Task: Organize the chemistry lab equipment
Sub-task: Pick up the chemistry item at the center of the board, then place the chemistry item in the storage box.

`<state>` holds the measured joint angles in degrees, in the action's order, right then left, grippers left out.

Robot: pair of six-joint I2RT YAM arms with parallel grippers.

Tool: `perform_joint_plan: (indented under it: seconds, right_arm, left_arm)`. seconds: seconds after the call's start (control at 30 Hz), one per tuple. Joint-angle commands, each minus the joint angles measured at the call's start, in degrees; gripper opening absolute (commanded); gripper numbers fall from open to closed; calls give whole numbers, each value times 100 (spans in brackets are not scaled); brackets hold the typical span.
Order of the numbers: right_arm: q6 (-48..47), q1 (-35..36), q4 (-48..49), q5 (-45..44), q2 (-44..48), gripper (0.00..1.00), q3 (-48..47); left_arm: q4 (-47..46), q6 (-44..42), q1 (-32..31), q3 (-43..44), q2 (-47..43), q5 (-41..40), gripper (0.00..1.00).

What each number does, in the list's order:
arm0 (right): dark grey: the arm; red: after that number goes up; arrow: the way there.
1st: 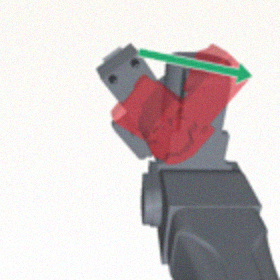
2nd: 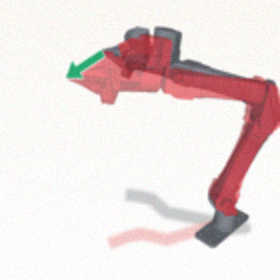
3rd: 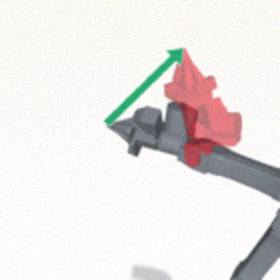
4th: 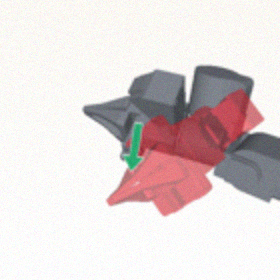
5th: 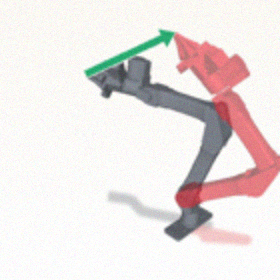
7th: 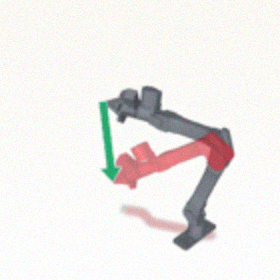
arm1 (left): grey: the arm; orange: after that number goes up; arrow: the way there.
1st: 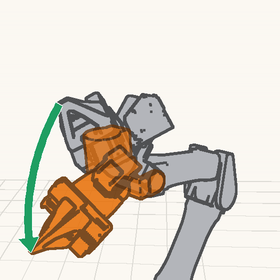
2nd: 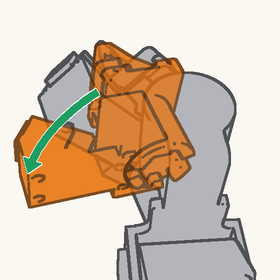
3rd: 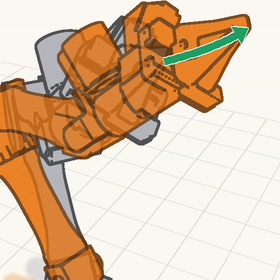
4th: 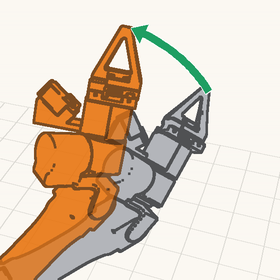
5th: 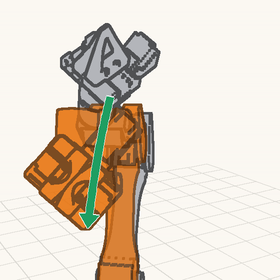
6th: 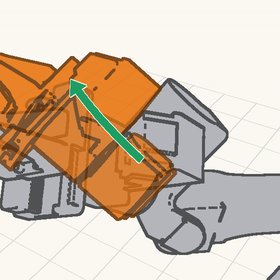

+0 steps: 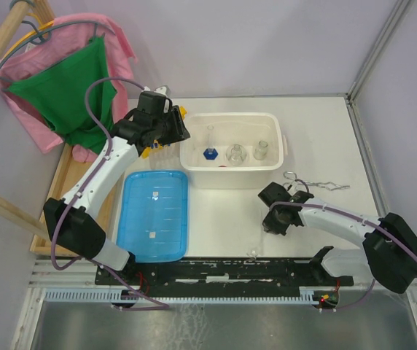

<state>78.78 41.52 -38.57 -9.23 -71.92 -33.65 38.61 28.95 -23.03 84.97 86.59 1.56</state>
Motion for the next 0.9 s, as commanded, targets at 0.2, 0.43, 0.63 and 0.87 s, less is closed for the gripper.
perform_joint_plan:
  seconds: [0.2,0.43,0.63,0.87]
  right_arm:
    - [-302,11,-2121,-1277,907,1,-1371]
    - [-756,13,-4318,-2445,1429,1,-3317]
    - [-2073,9,-4395,-3982,1553,2,-4504]
    - [-7478,6,-839,-4149,-57,7,-5113]
  left_arm:
    - [-225,53,-48,207,-124,-80,50]
    - [-143,86,-49,594,125,-126,51]
    - [-179,155,-51,750,225,-185,50]
    - [-32,46,-47,1222,570,-105,50]
